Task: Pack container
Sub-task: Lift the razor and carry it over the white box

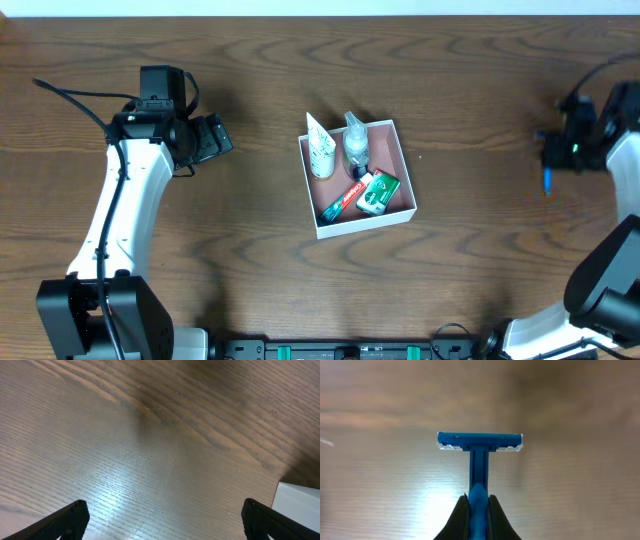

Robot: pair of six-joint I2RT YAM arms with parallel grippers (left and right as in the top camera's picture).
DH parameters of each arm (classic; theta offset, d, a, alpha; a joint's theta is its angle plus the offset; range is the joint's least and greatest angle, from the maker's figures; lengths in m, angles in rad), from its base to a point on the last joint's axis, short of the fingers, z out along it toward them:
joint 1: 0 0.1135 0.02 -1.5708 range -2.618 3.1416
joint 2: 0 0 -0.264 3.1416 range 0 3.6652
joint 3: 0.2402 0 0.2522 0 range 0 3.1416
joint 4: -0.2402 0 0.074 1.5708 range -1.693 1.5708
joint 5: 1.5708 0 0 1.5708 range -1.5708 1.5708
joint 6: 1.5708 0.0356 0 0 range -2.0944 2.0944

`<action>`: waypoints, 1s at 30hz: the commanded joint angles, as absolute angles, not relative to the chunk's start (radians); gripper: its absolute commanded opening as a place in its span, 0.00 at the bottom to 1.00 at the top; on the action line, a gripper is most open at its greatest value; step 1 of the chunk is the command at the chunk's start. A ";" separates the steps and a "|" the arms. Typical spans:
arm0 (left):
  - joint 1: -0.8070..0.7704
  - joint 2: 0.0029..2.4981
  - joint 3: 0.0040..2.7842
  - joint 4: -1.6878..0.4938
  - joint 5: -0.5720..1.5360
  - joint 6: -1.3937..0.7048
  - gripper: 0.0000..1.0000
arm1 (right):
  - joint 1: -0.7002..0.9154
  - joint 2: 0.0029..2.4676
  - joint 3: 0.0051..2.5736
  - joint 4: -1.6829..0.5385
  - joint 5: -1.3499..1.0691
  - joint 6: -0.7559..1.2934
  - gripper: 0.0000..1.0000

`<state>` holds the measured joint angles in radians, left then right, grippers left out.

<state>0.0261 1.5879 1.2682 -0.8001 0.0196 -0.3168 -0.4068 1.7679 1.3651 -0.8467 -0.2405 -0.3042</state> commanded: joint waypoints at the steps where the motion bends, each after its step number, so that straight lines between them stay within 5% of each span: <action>1: 0.030 1.583 1.269 -0.800 0.019 -0.308 0.98 | -0.334 1.769 1.519 -0.925 -0.448 -0.249 0.01; 8: 0.030 1.583 1.269 -0.800 0.019 -0.308 0.98 | -0.100 1.769 1.732 -1.080 -0.469 -0.208 0.01; 14: 0.030 1.583 1.269 -0.800 0.019 -0.308 0.98 | 0.097 1.769 1.743 -1.059 -0.249 -0.016 0.01; 30: 0.030 1.583 1.269 -0.800 0.019 -0.308 0.98 | 0.318 1.769 1.669 -1.103 -0.062 0.265 0.01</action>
